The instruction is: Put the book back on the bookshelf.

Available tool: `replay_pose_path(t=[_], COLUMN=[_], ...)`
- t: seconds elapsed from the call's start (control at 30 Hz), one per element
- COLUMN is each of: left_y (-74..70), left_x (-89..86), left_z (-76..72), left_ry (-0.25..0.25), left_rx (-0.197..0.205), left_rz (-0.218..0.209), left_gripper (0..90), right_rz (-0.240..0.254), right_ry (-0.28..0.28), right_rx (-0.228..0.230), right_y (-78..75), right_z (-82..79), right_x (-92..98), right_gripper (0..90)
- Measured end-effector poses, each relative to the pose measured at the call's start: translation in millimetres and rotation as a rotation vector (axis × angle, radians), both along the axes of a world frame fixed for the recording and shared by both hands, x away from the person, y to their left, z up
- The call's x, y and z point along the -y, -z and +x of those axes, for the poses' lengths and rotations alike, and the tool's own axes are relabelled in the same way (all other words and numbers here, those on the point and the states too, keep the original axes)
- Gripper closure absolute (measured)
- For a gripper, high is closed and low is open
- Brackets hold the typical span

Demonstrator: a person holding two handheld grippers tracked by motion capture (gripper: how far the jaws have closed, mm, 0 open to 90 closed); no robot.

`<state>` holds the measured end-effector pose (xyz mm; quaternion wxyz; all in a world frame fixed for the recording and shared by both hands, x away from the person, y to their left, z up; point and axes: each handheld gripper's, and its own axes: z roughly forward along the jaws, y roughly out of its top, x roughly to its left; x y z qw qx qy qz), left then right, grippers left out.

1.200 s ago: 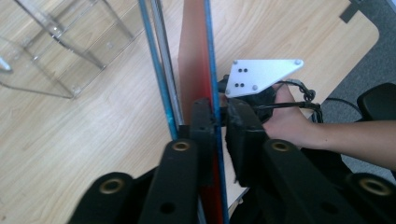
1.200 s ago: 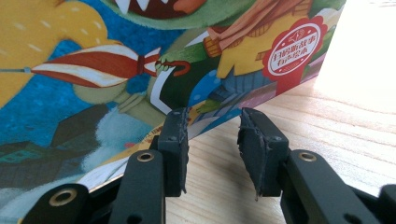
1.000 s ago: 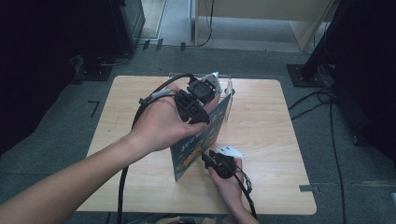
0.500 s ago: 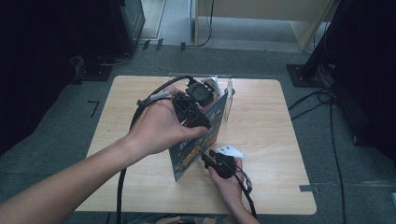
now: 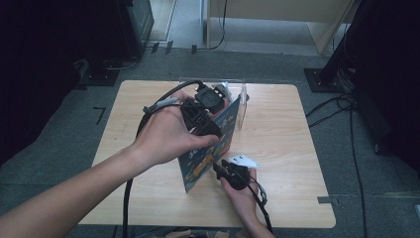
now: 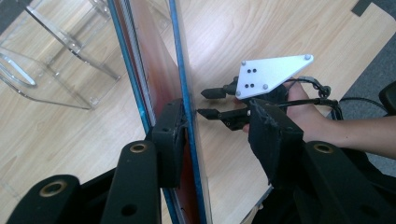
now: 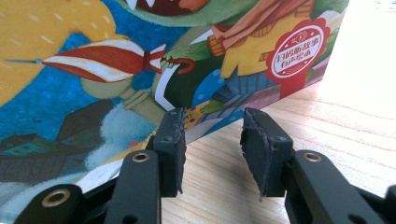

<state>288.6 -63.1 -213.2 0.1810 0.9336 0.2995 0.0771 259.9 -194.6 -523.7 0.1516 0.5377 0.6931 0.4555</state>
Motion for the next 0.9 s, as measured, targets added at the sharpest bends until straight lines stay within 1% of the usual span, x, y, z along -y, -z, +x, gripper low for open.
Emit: replay_pose_path(t=[0.1, 0.13, 0.17, 0.2, 0.23, 0.27, 0.3, 0.33, 0.37, 0.4, 0.43, 0.47, 0.5, 0.53, 0.57, 0.6, 0.63, 0.67, 0.7, 0.73, 0.8, 0.83, 0.9], left_y=[0.1, -1.4, -4.4, -10.0, -13.9, -19.5, -21.3, -21.1, -18.9, -16.9, -13.1, -8.0, -3.4, -1.1, 5.3, 5.3, 9.7, 13.5, 15.9, 20.6, 22.7, 22.7, 25.2], left_x=[0.7, 0.7, 0.2, -1.1, -2.2, -4.7, -6.1, -7.6, -8.9, -10.2, -12.2, -14.1, -17.5, -19.0, -18.6, -18.6, -16.1, -13.6, -12.0, -8.0, -4.5, -4.5, -0.7], left_z=[-1.8, -2.9, -4.0, -5.1, -5.3, -4.1, -2.1, 2.7, 7.3, 11.1, 17.2, 23.8, 30.5, 32.9, 32.4, 32.4, 29.8, 28.1, 27.5, 27.3, 29.8, 29.8, 32.7], left_ry=[0.008, 0.010, 0.015, 0.017, 0.010, -0.005, -0.022, -0.053, -0.076, -0.092, -0.112, -0.133, -0.134, -0.129, -0.111, -0.111, -0.096, -0.085, -0.075, -0.073, -0.077, -0.077, -0.084], left_rx=[0.003, 0.013, 0.026, 0.057, 0.082, 0.127, 0.153, 0.165, 0.170, 0.179, 0.177, 0.154, 0.094, 0.056, 0.023, 0.023, 0.015, 0.002, -0.013, -0.025, -0.043, -0.043, -0.041], left_rz=[-0.001, -0.009, -0.027, -0.056, -0.071, -0.085, -0.082, -0.057, -0.031, -0.012, 0.018, 0.040, 0.034, 0.027, 0.038, 0.038, 0.059, 0.076, 0.088, 0.105, 0.102, 0.102, 0.103], left_gripper=[54.9, 54.9, 54.2, 49.3, 45.8, 45.8, 40.6, 35.1, 24.3, 23.1, 22.1, 22.1, 20.5, 22.5, 25.5, 27.4, 27.4, 36.8, 36.8, 48.7, 58.8, 61.6, 64.0], right_rz=[-0.001, -0.001, -0.001, 0.001, 0.000, 0.000, -0.001, -0.001, -0.004, -0.003, -0.003, -0.003, -0.004, -0.003, -0.004, -0.003, -0.003, -0.001, -0.001, 0.000, -0.004, -0.005, -0.006], right_ry=[-0.001, -0.001, -0.001, -0.003, -0.004, -0.004, -0.004, -0.005, -0.007, -0.007, -0.006, -0.006, -0.007, -0.007, -0.008, -0.007, -0.007, -0.006, -0.006, -0.006, -0.007, -0.006, -0.007], right_rx=[-0.001, -0.001, -0.001, -0.004, -0.004, -0.004, -0.003, -0.003, -0.002, -0.002, -0.003, -0.003, -0.003, -0.003, -0.004, -0.005, -0.005, -0.007, -0.007, -0.009, -0.006, -0.007, -0.006], right_y=[0.1, 0.1, 0.1, 0.3, 0.4, 0.4, 0.4, 0.4, 0.5, 0.5, 0.6, 0.6, 0.5, 0.6, 0.5, 0.6, 0.6, 0.7, 0.7, 0.6, 0.6, 0.5, 0.5], right_z=[-0.1, -0.1, -0.2, -0.2, -0.2, -0.2, -0.2, -0.2, -0.1, -0.1, 0.0, 0.0, 0.0, 0.0, 0.0, 0.2, 0.2, 0.7, 0.7, 0.7, 0.4, 0.0, -0.1], right_x=[-0.1, -0.1, -0.1, -0.1, -0.1, -0.1, -0.1, -0.1, 0.1, 0.1, 0.1, 0.1, 0.1, 0.1, 0.2, 0.4, 0.4, 0.4, 0.4, 0.1, 0.1, -0.1, -0.2], right_gripper=[60.0, 60.0, 60.0, 59.9, 59.9, 59.9, 59.9, 59.8, 59.7, 59.7, 59.7, 59.7, 59.7, 59.7, 59.7, 59.7, 59.7, 59.7, 59.7, 59.7, 59.7, 59.7, 59.7])
